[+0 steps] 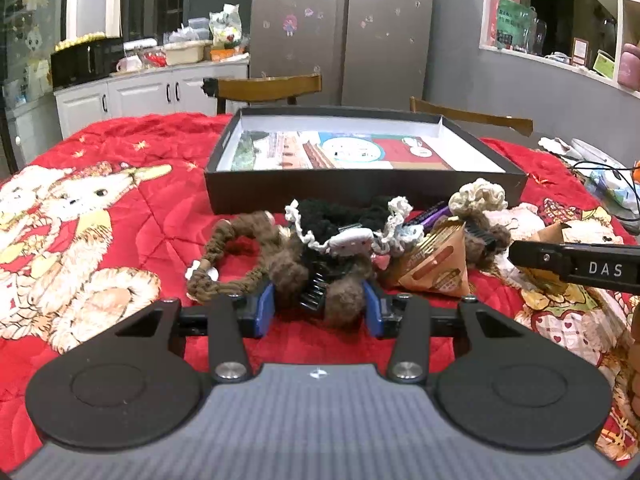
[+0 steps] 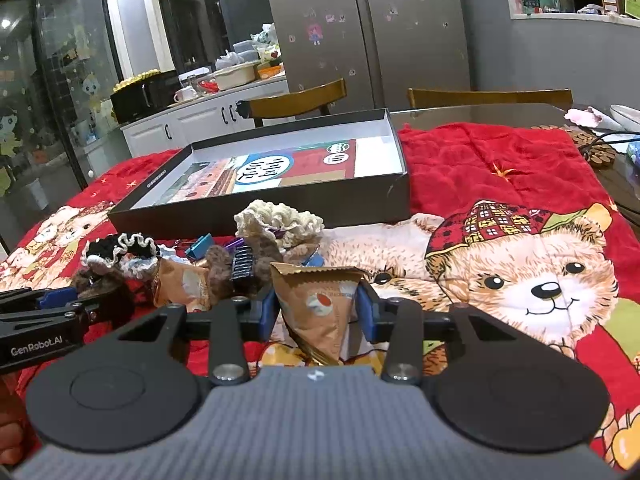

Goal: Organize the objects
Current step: 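Grasp the brown pompom claw clip with left tool while right tool grasps tan paper snack bag, then lift the clip with left tool while right tool carries the snack bag toward the black box, then lower the clip into the black box and open left tool while right tool releases the bag there, then grasp the brown braided scrunchie with left tool while right tool grasps the black-white scrunchie, then carry the brown scrunchie over the black box with left tool while right tool carries the black scrunchie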

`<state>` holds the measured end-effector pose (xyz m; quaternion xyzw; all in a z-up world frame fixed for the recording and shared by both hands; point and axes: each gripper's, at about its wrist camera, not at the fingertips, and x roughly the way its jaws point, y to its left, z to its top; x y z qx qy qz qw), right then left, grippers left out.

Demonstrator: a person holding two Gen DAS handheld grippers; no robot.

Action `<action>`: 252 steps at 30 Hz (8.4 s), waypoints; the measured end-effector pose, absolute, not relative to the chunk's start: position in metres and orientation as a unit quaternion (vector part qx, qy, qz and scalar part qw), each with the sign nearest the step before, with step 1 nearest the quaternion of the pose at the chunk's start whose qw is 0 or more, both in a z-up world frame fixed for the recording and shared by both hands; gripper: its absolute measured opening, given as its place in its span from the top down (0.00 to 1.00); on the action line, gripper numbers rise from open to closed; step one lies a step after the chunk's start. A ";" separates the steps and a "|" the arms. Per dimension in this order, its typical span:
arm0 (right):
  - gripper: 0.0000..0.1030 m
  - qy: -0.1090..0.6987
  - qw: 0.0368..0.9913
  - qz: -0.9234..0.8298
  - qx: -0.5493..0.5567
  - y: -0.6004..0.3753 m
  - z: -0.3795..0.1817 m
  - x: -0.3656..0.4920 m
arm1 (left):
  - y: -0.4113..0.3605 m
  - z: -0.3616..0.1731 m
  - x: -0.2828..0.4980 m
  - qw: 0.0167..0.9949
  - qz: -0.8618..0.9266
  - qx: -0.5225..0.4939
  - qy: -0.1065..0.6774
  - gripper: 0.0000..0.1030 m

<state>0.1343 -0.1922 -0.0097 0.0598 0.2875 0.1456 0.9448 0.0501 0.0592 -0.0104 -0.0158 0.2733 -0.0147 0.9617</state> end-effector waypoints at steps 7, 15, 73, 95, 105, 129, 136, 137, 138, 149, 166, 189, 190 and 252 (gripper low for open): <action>0.57 0.284 0.945 0.149 0.065 -0.194 -0.010 0.133 | 0.048 -0.006 0.036 0.969 -0.029 0.008 0.246 0.51; 0.57 0.285 0.944 0.149 0.070 -0.195 -0.009 0.133 | 0.037 -0.001 0.017 0.975 -0.026 0.018 0.218 0.50; 0.56 0.199 0.953 0.198 0.113 -0.140 0.108 0.119 | 0.057 0.050 0.016 0.984 -0.011 0.014 0.180 0.50; 0.56 0.205 0.948 0.184 0.159 -0.095 0.140 0.227 | 0.126 0.112 0.154 0.981 0.003 -0.056 0.186 0.50; 0.56 0.313 0.916 0.173 0.182 -0.083 0.062 0.284 | 0.136 0.066 0.201 0.969 -0.018 -0.044 0.244 0.50; 0.56 0.402 0.883 0.195 0.145 -0.067 0.019 0.301 | 0.130 0.016 0.216 0.952 -0.013 -0.015 0.306 0.50; 0.56 0.410 0.878 0.195 0.150 -0.069 0.016 0.304 | 0.122 0.014 0.213 0.952 -0.004 0.010 0.306 0.50; 0.56 0.412 0.877 0.196 0.153 -0.069 0.016 0.304 | 0.121 0.014 0.213 0.952 -0.003 0.011 0.305 0.50; 0.56 0.413 0.876 0.196 0.155 -0.070 0.016 0.305 | 0.121 0.014 0.213 0.952 -0.003 0.011 0.305 0.50; 0.56 0.422 0.871 0.197 0.154 -0.069 0.012 0.305 | 0.120 0.013 0.212 0.952 -0.006 0.015 0.306 0.46; 0.30 0.378 0.882 0.223 0.170 -0.078 0.044 0.291 | 0.137 0.051 0.207 0.950 -0.017 -0.012 0.313 0.29; 0.14 0.191 0.927 0.275 0.171 -0.128 0.138 0.148 | 0.138 0.145 0.051 0.979 -0.079 -0.041 0.183 0.21; 0.16 0.191 0.925 0.278 0.175 -0.130 0.133 0.143 | 0.135 0.142 0.042 0.979 -0.081 -0.040 0.180 0.20; 0.83 0.291 0.911 0.277 0.093 -0.099 -0.010 0.114 | 0.140 -0.018 0.074 0.953 -0.022 -0.020 0.301 0.77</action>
